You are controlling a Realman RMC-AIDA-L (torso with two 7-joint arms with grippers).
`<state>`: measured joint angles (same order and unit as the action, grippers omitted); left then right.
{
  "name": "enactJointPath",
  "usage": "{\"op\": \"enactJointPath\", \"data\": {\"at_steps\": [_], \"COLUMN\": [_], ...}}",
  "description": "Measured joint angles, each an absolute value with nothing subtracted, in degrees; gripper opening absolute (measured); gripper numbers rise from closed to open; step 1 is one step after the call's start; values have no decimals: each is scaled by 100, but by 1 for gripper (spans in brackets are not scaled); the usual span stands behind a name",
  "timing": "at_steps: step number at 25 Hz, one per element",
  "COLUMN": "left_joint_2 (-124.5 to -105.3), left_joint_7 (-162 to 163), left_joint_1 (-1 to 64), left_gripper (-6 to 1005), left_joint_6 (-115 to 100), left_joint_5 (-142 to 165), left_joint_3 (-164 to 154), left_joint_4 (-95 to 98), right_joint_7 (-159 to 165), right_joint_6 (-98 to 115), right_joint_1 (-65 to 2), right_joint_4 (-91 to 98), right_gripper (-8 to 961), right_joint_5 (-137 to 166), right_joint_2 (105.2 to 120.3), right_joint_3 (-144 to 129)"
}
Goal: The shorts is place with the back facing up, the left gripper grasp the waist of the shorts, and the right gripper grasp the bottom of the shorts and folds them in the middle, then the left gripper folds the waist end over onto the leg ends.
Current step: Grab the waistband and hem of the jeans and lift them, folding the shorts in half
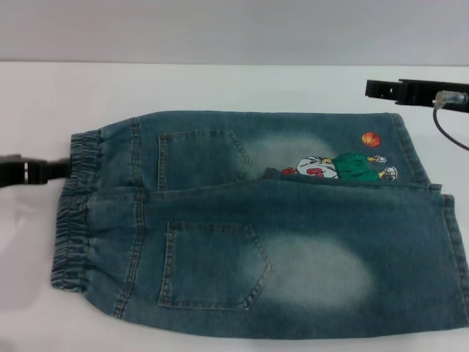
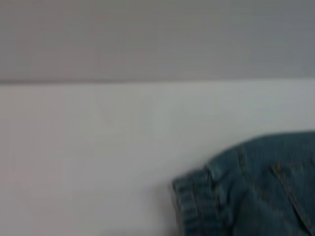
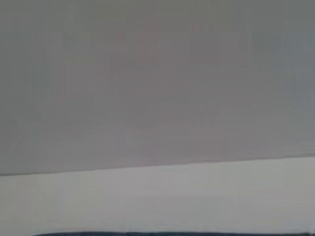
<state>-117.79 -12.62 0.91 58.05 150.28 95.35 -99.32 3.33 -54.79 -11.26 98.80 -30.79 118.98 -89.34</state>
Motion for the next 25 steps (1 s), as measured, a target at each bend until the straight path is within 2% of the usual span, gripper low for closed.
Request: {"op": "enactJointPath", "data": {"at_steps": [25], "left_joint_2": [-11801], "left_joint_7": [-514], "left_joint_1": [317], "left_gripper": [843], "left_joint_6": [7837], "left_joint_5": [15674], "left_joint_3": [9401], "left_joint_4": [-9949], "right_joint_7": [298], "right_joint_6": [-5965], "right_joint_1": [-923], "right_joint_4": [9843], "right_gripper": [762], "right_joint_5": [-2993], "right_joint_2": [11904], "right_joint_3": [-8537]}}
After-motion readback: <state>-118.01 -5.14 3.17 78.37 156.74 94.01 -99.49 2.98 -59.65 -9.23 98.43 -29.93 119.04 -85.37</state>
